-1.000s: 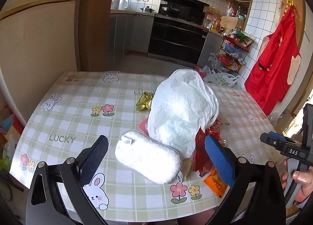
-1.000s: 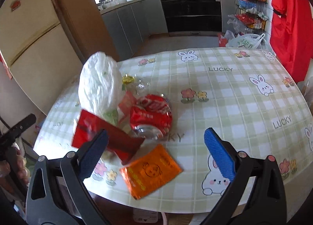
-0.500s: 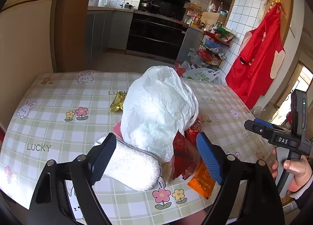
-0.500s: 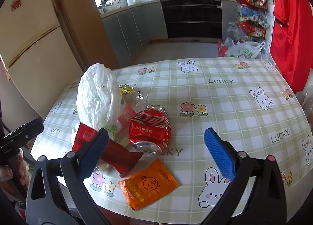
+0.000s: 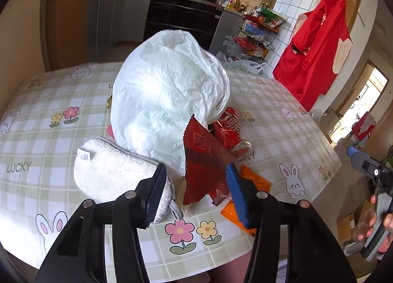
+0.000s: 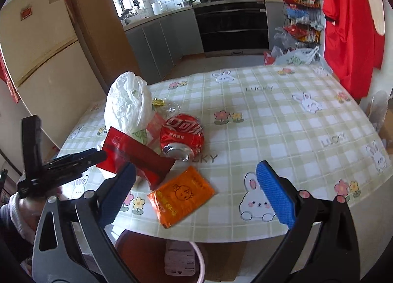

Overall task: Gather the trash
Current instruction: 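Grasp the red snack wrapper with the left tool and lift it, then grasp the crushed red cola can with the right tool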

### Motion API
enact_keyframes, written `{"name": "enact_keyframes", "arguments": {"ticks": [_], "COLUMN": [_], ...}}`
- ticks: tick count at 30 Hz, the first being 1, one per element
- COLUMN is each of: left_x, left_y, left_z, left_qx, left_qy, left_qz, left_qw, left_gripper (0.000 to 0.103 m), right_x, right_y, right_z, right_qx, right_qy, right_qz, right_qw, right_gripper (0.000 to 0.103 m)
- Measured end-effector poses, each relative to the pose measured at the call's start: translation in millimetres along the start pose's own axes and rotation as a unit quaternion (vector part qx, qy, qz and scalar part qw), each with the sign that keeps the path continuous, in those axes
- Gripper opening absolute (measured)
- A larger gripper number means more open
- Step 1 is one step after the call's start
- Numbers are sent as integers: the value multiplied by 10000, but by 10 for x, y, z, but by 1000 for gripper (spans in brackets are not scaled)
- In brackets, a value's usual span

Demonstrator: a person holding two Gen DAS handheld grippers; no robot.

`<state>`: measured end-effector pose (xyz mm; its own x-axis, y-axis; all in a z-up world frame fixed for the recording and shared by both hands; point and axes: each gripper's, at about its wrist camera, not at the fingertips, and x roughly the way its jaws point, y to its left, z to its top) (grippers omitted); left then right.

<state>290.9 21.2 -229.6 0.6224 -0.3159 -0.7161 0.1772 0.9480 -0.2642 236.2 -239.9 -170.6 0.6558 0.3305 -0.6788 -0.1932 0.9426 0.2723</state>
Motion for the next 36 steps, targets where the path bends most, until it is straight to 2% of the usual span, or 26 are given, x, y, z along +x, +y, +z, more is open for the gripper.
{"name": "enact_keyframes", "arguments": {"ticks": [2,5,6,8,16,20,23,27,30,36], "left_x": [114,177,129,-59,-1238,-1875,-2218,-2416,-2437,-2266], "left_y": [21,15,14,22,-166,-233,-231,-143,-37,156], "left_z": [18,26,31,62,64,-159,-430,-796,-954,-905], "left_qx": [-13,64,58,-32,96,182,175,-21,-252,-457], "left_qy": [108,222,171,-33,-984,-1379,-1533,-1612,-1605,-1549], "left_qz": [70,120,110,-83,-280,-149,-33,33,54,165], "left_qw": [9999,9997,9998,10000,9947,9902,9880,9869,9867,9867], "left_gripper": [42,3,1,1,1,1,1,1,1,1], "right_x": [24,66,63,18,-403,-622,-740,-764,-608,162], "right_y": [-7,-2,2,38,364,505,604,699,691,639], "right_z": [-34,-42,-32,-4,-68,-175,-283,-423,-399,-194], "right_qx": [15,54,108,141,-86,-177,-264,-523,-772,-1275], "right_qy": [60,141,155,96,-177,-212,-233,-203,-128,251], "right_qz": [34,-14,10,78,187,181,191,170,21,-268], "right_qw": [10000,9999,9998,9998,9996,9995,9992,9983,9969,9912], "right_gripper": [97,97,97,97,97,97,97,97,97,94]}}
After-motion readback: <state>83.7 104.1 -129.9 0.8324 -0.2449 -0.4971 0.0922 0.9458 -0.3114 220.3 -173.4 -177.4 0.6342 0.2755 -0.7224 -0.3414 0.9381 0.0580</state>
